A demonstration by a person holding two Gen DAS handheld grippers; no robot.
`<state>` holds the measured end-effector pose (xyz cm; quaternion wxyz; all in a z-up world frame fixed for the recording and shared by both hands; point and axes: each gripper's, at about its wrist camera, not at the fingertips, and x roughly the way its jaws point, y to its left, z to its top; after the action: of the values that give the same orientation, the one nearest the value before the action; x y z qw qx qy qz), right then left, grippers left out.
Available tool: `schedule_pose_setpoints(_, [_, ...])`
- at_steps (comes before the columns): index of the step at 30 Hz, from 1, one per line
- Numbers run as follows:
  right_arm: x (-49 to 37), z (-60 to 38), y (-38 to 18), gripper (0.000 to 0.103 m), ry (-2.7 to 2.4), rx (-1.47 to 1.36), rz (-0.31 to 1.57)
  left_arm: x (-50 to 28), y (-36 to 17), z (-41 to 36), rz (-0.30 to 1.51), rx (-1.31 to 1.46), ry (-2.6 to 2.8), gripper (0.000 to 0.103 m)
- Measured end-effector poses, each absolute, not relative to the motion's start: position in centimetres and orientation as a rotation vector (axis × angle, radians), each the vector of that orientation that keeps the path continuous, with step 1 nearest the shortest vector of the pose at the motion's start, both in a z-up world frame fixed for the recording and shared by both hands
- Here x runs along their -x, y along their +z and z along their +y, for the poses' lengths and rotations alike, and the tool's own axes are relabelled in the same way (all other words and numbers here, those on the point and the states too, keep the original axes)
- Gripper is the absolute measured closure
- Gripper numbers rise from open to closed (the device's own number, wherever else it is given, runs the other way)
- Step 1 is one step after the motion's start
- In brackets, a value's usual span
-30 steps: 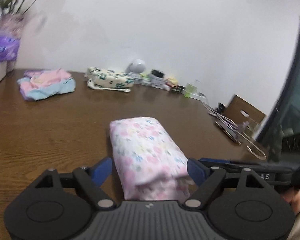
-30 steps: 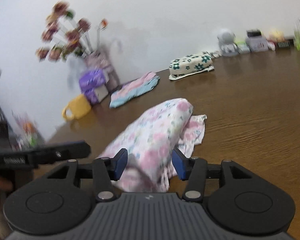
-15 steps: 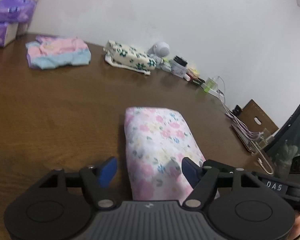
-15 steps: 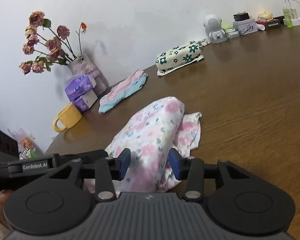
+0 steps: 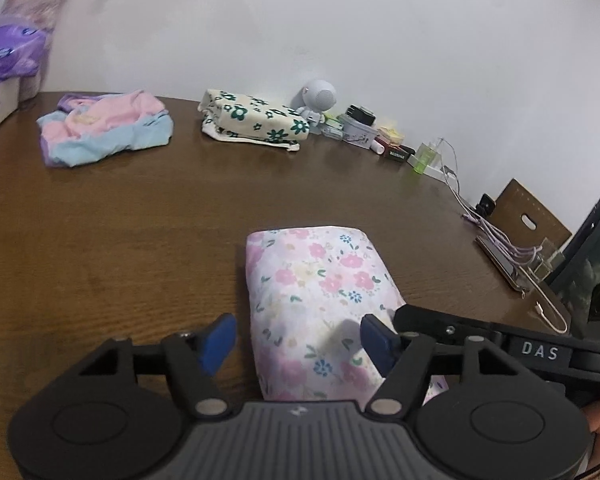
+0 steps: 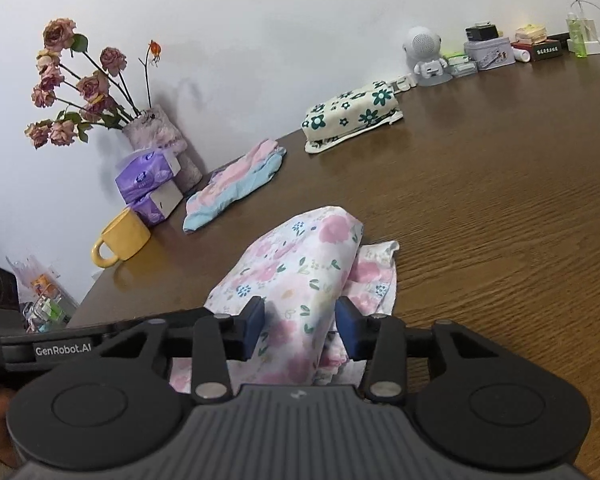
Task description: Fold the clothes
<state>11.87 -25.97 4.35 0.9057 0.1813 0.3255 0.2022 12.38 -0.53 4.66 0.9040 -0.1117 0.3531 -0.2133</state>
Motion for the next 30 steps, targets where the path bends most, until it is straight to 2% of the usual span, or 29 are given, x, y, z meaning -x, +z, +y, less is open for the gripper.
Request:
schedule_pose_setpoints(1, [-12.0,-26.0,4.4,0.075,0.418,-0.37,0.671,-12.5,4.7,-0.7,0.737,0.222,-0.454,0.064])
schedule_pose_setpoints(3, [-12.3,-26.2,4.4,0.073,0.419,-0.384,0.673,-12.7,4.7,-0.9,0.737,0.211,-0.455,0.063])
schedule_pose_setpoints(4, [-12.5,-26.4,4.5,0.061,0.421,-0.398,0.676,-12.9,4.7,-0.9,0.738,0.219,-0.454,0.056])
schedule_pose_setpoints(5, [-12.8,-26.5,4.5,0.055,0.419,-0.408,0.676,-13.2,4.8,-0.8,0.748,0.235,-0.45,0.039])
schedule_pose_setpoints(6, [-13.1,-26.6,4.5,0.055,0.412,-0.408,0.674,-13.5,4.8,-0.7,0.748,0.245,-0.439,0.033])
schedule_pose_setpoints(7, [-13.4,-26.6,4.5,0.055,0.406,-0.408,0.673,-13.7,4.8,-0.7,0.745,0.253,-0.427,0.032])
schedule_pose_setpoints(10, [-14.4,-26.5,4.3,0.059,0.394,-0.398,0.68,-14.6,4.8,-0.9,0.749,0.251,-0.411,0.035])
schedule_pose_setpoints(11, [-14.6,-26.6,4.3,0.068,0.395,-0.399,0.68,-14.7,4.7,-1.0,0.754,0.251,-0.418,0.042])
schedule_pose_setpoints(12, [-14.7,-26.6,4.4,0.071,0.396,-0.4,0.68,-14.9,4.7,-1.1,0.758,0.251,-0.426,0.048])
schedule_pose_setpoints(13, [-14.9,-26.7,4.4,0.071,0.397,-0.402,0.68,-15.0,4.6,-1.2,0.762,0.25,-0.434,0.055])
schedule_pose_setpoints(15, [-15.3,-26.8,4.4,0.07,0.4,-0.404,0.68,-15.2,4.6,-1.4,0.765,0.246,-0.443,0.055])
schedule_pose_setpoints(17, [-15.7,-26.9,4.4,0.06,0.403,-0.407,0.68,-15.5,4.7,-1.4,0.762,0.253,-0.443,0.051])
schedule_pose_setpoints(20, [-16.3,-27.0,4.4,0.06,0.406,-0.41,0.681,-16.2,4.7,-1.5,0.771,0.265,-0.425,0.034])
schedule_pose_setpoints(22, [-17.0,-27.0,4.3,0.062,0.404,-0.404,0.689,-16.7,4.8,-1.6,0.767,0.262,-0.424,0.034])
schedule_pose_setpoints(23, [-17.2,-27.0,4.2,0.071,0.409,-0.404,0.694,-17.0,4.7,-1.6,0.768,0.269,-0.426,0.036])
schedule_pose_setpoints(24, [-17.4,-26.9,4.1,0.075,0.415,-0.404,0.7,-17.2,4.7,-1.7,0.766,0.274,-0.433,0.039])
schedule_pose_setpoints(25, [-17.5,-26.9,4.1,0.075,0.419,-0.399,0.705,-17.3,4.7,-1.7,0.763,0.272,-0.44,0.051])
schedule_pose_setpoints(27, [-17.7,-26.8,4.4,0.072,0.411,-0.383,0.698,-17.7,4.6,-1.9,0.77,0.273,-0.449,0.053])
schedule_pose_setpoints(28, [-17.8,-26.7,4.5,0.063,0.407,-0.377,0.696,-17.8,4.5,-1.8,0.772,0.279,-0.45,0.049])
schedule_pose_setpoints(29, [-17.9,-26.7,4.6,0.058,0.403,-0.372,0.693,-18.1,4.5,-1.7,0.779,0.294,-0.45,0.038])
schedule_pose_setpoints(30, [-18.1,-26.8,4.7,0.058,0.397,-0.371,0.691,-18.4,4.5,-1.6,0.78,0.311,-0.446,0.032])
